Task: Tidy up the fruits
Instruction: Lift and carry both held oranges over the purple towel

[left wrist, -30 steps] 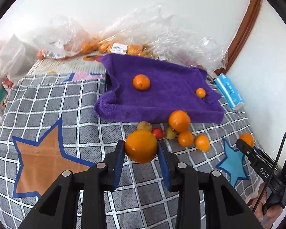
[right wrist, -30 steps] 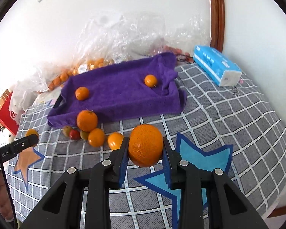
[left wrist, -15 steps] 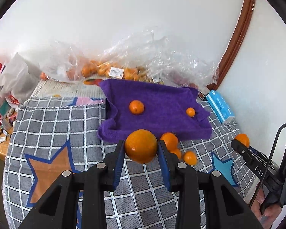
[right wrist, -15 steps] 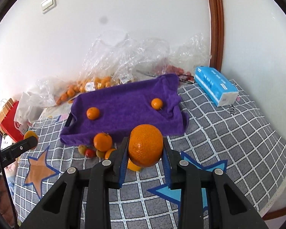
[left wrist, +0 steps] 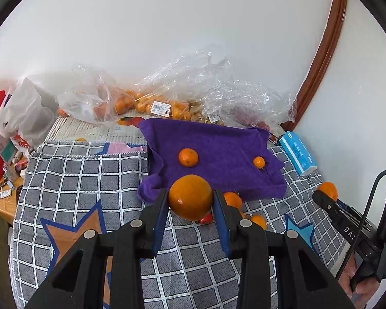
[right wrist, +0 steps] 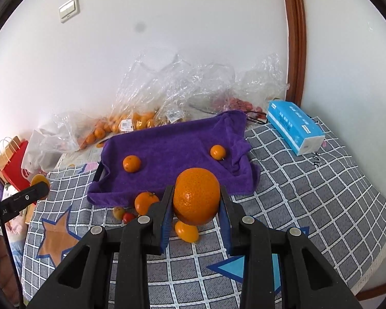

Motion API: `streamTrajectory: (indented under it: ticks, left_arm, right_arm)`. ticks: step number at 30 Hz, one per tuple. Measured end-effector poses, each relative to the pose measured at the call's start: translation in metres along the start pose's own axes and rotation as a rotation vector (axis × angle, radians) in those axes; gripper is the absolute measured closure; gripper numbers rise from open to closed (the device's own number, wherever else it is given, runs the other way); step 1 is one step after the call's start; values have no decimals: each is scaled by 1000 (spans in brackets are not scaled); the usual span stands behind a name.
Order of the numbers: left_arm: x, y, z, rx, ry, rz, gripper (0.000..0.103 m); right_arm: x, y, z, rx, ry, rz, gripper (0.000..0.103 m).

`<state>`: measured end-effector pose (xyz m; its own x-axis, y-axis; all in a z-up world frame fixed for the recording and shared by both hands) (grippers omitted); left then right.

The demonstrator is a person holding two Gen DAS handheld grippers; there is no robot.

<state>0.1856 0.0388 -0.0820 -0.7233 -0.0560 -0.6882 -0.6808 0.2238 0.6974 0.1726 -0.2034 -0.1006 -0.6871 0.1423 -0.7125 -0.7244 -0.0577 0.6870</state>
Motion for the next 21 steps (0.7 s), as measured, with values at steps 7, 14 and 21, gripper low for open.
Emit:
streamTrajectory:
  ticks: [7,14,21]
  left_arm:
    - [-1,-1,1,0,1,0,70]
    - [-7,-5,3,-2,4,-1,70]
    - [-10,-9,2,0,2,0,70]
  right_arm:
    - [-5,-1,0,2,1,-7,71]
    - [-8,-4,1,2,4,-11,71]
    - [-12,-8,2,4,7,-18,71]
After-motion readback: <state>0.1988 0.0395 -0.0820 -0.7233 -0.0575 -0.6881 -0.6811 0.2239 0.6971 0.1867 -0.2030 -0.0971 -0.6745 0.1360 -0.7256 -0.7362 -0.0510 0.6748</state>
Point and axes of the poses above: each gripper's, at about its wrist camera, not at the fingertips, and y roughly against the way its jaws point, z to its left, x to its underside, the point moved 8 cm from there along -y, roughly the way its jaws point, and after that the axes turned 3 degrees about -y, right-handed, at the moved point
